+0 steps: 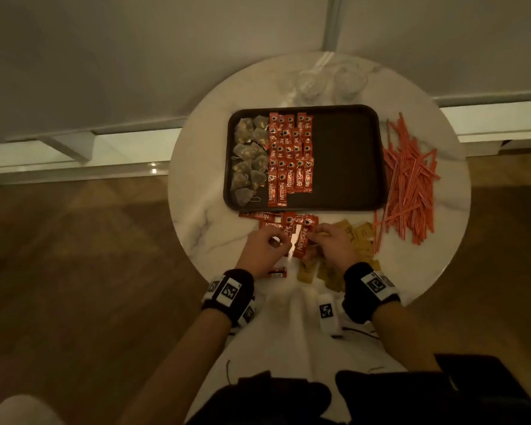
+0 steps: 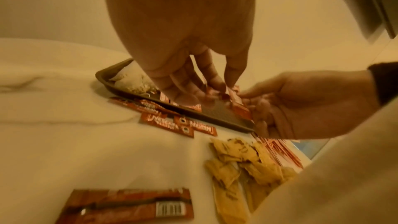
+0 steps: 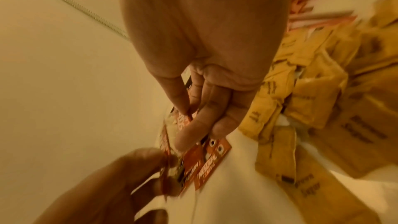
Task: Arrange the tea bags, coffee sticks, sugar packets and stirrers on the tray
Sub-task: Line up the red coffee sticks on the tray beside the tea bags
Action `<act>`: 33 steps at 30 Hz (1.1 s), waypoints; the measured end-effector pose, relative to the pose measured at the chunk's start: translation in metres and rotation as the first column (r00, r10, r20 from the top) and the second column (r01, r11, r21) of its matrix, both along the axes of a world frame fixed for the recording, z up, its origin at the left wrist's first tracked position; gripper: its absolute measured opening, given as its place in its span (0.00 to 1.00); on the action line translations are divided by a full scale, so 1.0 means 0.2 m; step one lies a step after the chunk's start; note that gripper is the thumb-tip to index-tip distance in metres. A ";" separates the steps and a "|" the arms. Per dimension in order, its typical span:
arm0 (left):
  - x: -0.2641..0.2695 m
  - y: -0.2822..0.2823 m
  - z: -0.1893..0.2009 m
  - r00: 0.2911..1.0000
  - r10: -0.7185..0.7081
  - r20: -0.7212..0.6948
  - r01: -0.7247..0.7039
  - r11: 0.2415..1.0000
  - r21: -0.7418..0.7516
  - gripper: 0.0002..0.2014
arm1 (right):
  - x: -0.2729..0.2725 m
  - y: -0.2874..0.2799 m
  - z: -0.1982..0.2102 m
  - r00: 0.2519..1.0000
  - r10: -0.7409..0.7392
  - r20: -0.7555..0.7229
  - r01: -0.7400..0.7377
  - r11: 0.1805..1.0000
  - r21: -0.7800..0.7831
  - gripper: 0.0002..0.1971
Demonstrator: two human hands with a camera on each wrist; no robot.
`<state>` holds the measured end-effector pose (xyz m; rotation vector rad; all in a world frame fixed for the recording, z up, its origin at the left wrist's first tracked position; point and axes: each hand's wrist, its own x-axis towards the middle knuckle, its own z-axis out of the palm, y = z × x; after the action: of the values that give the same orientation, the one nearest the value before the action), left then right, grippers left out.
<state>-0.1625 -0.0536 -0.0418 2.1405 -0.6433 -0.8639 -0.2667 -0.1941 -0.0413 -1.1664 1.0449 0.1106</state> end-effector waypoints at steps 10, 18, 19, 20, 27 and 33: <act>0.03 -0.02 0.04 0.989 0.045 -0.137 -0.053 0.997 -0.058 0.15 | -0.02 0.00 0.04 0.996 0.079 -0.035 -0.082 0.992 -0.100 0.09; 0.22 0.12 -0.11 0.971 0.099 -0.216 -0.107 0.994 -0.028 0.23 | -0.08 0.07 0.01 0.993 -0.042 -0.109 0.026 0.989 -0.146 0.02; 0.24 0.13 -0.14 0.972 0.102 -0.213 -0.108 0.994 -0.018 0.24 | -0.07 0.07 0.01 0.992 -0.044 -0.120 0.025 0.988 -0.155 0.01; 0.26 0.13 -0.16 0.972 0.100 -0.212 -0.106 0.994 -0.015 0.24 | -0.06 0.07 0.01 0.990 -0.046 -0.132 0.023 0.986 -0.165 0.01; 0.30 0.02 -0.21 0.987 0.054 -0.149 -0.069 0.993 -0.100 0.16 | 0.02 0.02 -0.02 0.978 -0.041 -0.204 -0.016 0.962 -0.271 0.02; 0.36 -0.11 -0.24 0.973 0.145 -0.178 -0.155 0.987 -0.042 0.24 | 0.19 -0.15 -0.08 0.984 -0.036 -0.175 -0.018 0.954 -0.299 0.06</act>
<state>-0.0904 -0.0749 -0.0905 2.0078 -0.4066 -0.9263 -0.2279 -0.2241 -0.0582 -1.4467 1.2567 0.0504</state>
